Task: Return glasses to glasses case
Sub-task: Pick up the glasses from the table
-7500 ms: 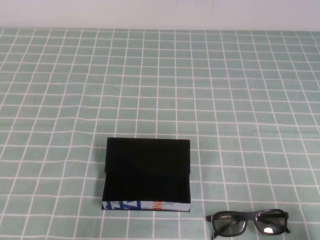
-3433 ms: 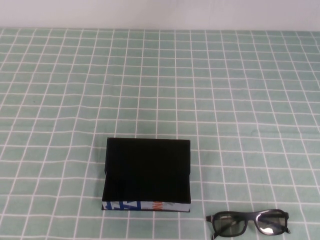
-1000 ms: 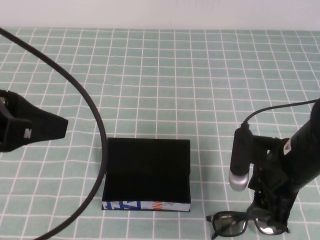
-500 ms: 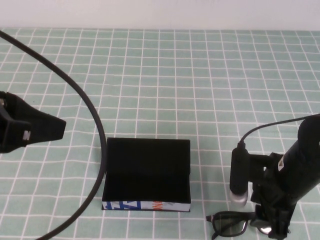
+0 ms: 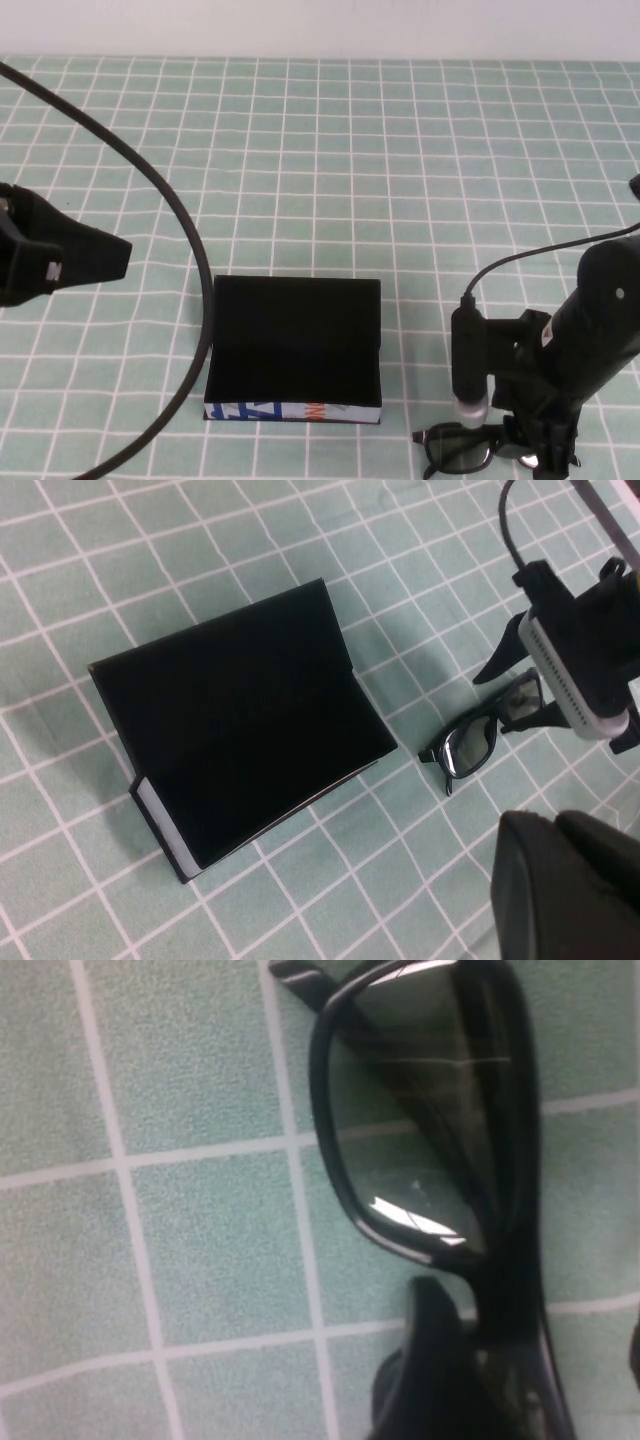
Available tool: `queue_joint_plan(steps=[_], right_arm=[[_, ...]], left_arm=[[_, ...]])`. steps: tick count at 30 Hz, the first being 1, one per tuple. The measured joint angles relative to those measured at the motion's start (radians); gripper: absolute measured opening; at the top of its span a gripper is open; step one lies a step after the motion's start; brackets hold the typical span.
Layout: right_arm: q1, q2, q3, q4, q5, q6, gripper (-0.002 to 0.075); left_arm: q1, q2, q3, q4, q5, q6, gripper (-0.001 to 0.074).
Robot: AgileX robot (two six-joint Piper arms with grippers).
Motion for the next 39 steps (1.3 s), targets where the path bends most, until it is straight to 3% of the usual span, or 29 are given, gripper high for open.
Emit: queue_joint_plan(steps=[4,12,17,27,39], right_arm=[[0.028,0.006,0.0,0.002,-0.002,-0.013,0.0329],[0.06,0.017,0.0,-0.003,0.025,-0.017,0.0154],[0.06,0.017,0.0,-0.019,0.051,-0.017,0.0089],[0.06,0.017,-0.038,-0.027,0.137,-0.012,0.0058],[0.06,0.017,-0.354,-0.009,0.388,0.028,0.0055]], left_arm=[[0.0,0.0,0.0,0.0,0.0,0.0,-0.0006],[0.0,0.0,0.0,0.0,0.0,0.0,-0.0006],[0.0,0.0,0.0,0.0,0.0,0.0,-0.0006],[0.0,0.0,0.0,0.0,0.0,0.0,-0.0006],[0.0,0.0,0.0,0.0,0.0,0.0,-0.0006]])
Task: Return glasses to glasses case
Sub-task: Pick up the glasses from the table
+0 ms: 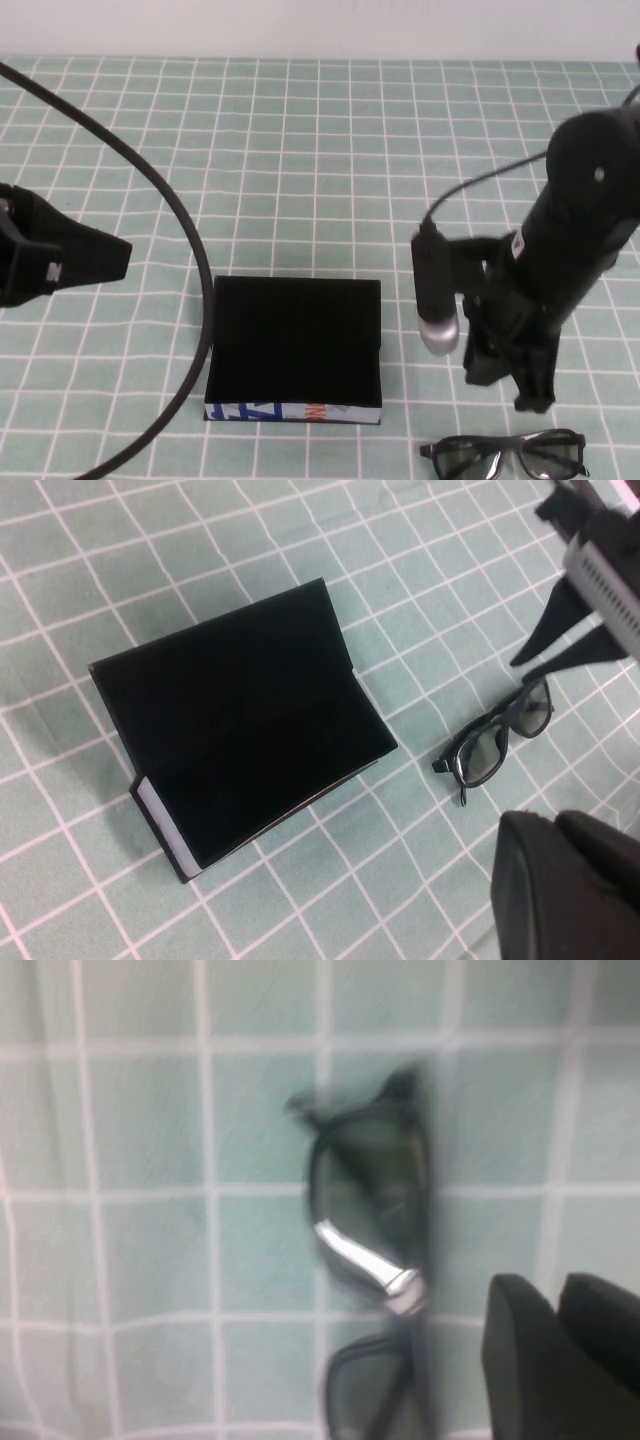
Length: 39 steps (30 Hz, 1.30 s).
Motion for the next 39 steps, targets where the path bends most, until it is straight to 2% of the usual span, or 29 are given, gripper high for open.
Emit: queue_joint_plan(steps=[5,7,12,14,23,33,39], right_arm=[[0.0,0.0,-0.029,0.008,0.011,0.049,0.008],[0.0,0.0,-0.023,0.012,0.011,0.065,0.0125],[0.0,0.0,0.07,0.02,-0.022,0.073,0.0309],[0.0,0.0,0.128,0.01,-0.053,0.073,0.0341],[0.001,0.0,0.316,-0.081,-0.247,0.073,0.0351],[0.001,0.002,0.326,-0.085,-0.332,0.073,0.0304],[0.001,0.026,0.326,-0.085,-0.322,0.073,0.0288]], left_arm=[[0.0,0.0,0.0,0.0,0.0,0.0,-0.0006],[0.0,0.0,0.0,0.0,0.0,0.0,-0.0006],[0.0,0.0,0.0,0.0,0.0,0.0,-0.0006],[0.0,0.0,0.0,0.0,0.0,0.0,-0.0006],[0.0,0.0,0.0,0.002,0.0,0.0,-0.0006],[0.0,0.0,0.0,0.007,0.0,0.0,-0.0006],[0.0,0.0,0.0,0.007,0.0,0.0,-0.0006]])
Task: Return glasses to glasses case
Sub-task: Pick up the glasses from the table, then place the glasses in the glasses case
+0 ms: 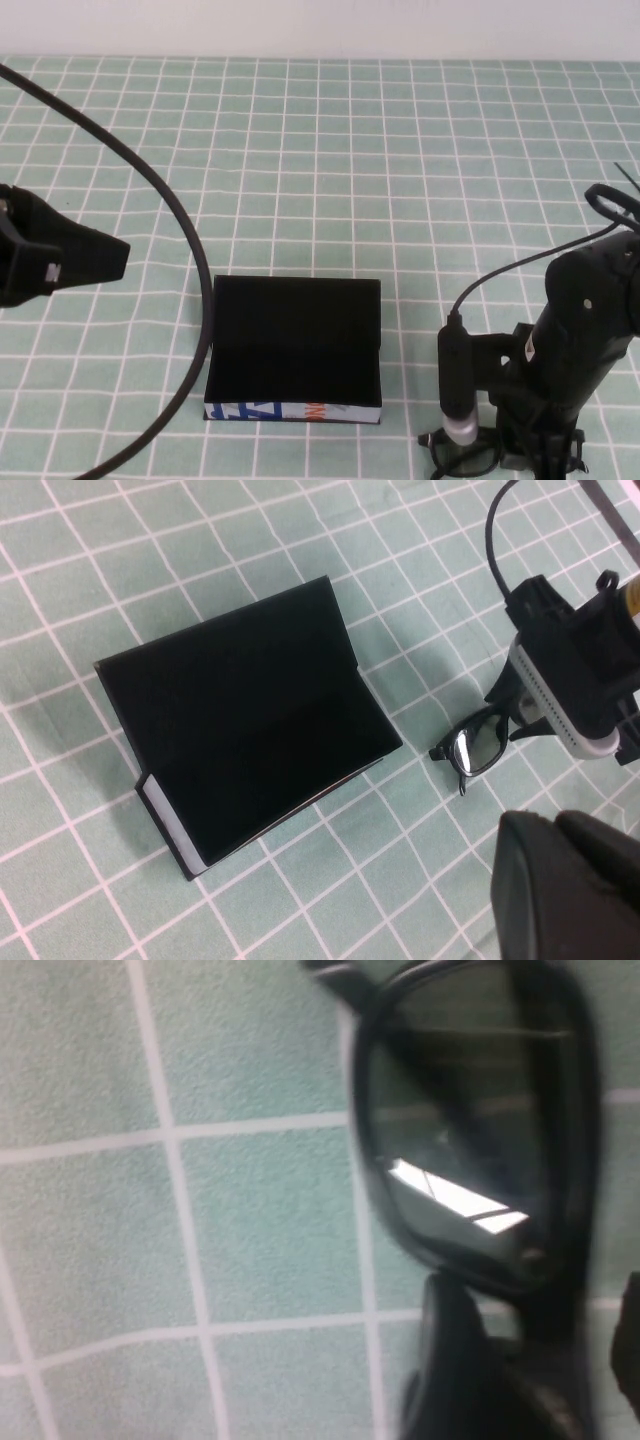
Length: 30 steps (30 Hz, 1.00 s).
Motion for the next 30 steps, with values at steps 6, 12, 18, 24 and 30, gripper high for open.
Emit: queue_joint_plan(steps=[6,12,18,24,30], right_arm=[[0.0,0.026,0.0,0.011,0.023,0.0,0.0174],[0.0,0.026,0.0,0.015,0.046,0.0,0.0071],[0.0,0.024,0.0,0.015,0.059,0.0,0.0071],[0.0,0.016,-0.051,0.015,0.122,0.0,0.007],[0.0,0.014,-0.17,0.042,0.218,0.0,0.007]], left_arm=[[0.0,0.0,0.0,0.0,0.0,0.0,-0.0006],[0.0,0.0,0.0,0.0,0.0,0.0,-0.0006],[0.0,0.0,0.0,0.0,0.0,0.0,-0.0006],[0.0,0.0,0.0,0.0,0.0,0.0,-0.0006],[0.0,0.0,0.0,0.0,0.0,0.0,-0.0006]])
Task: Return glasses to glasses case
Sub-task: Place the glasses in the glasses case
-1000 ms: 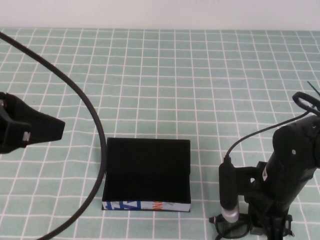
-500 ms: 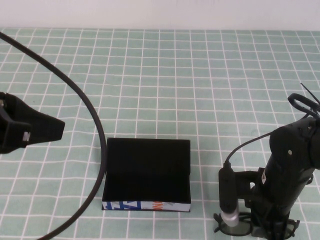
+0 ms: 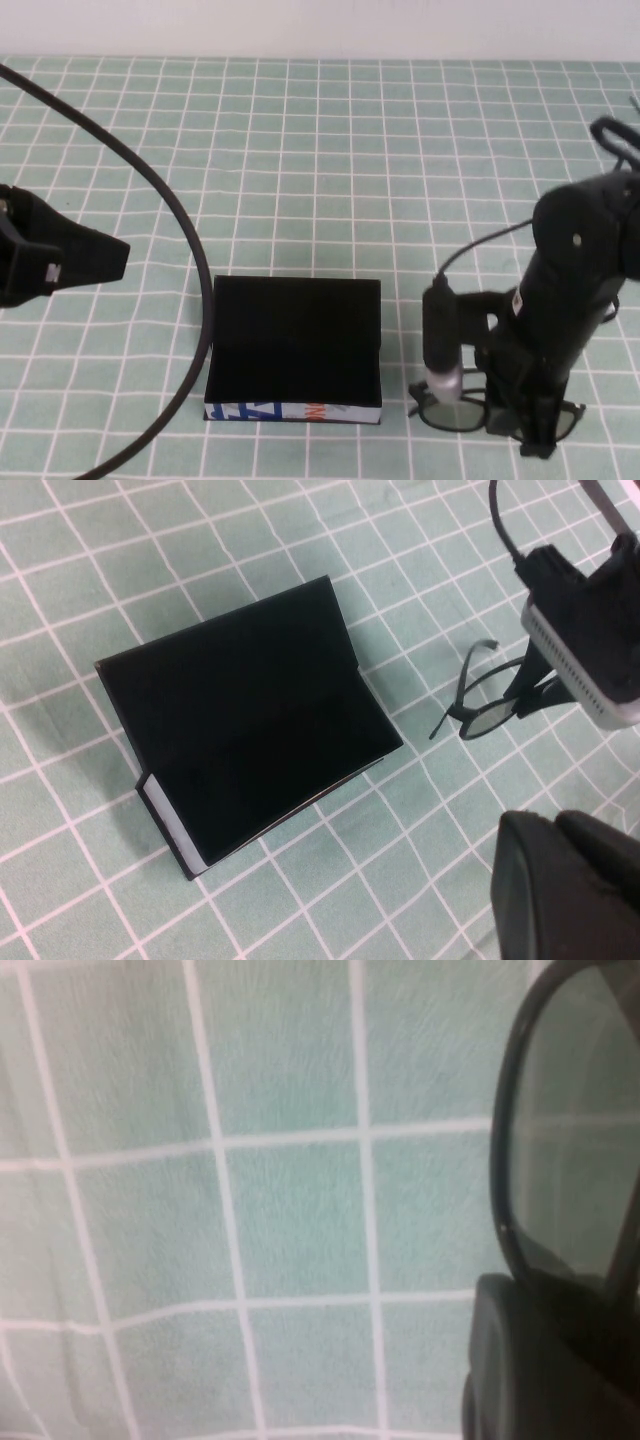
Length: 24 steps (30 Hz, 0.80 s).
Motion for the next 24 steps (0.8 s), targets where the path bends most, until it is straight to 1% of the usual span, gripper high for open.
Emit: queue_joint_plan(steps=[7,14,19,24], right_arm=[[0.0,0.0,-0.116,0.075,0.095,0.0,0.007],[0.0,0.005,-0.229,0.186,0.121,0.0,0.0069],[0.001,0.065,-0.336,0.258,0.125,0.0,0.0069],[0.039,0.156,-0.427,0.283,0.125,0.003,0.0069]], left_arm=[[0.0,0.0,0.0,0.0,0.0,0.0,-0.0006],[0.0,0.0,0.0,0.0,0.0,0.0,-0.0006],[0.0,0.0,0.0,0.0,0.0,0.0,-0.0006],[0.0,0.0,0.0,0.0,0.0,0.0,-0.0006]])
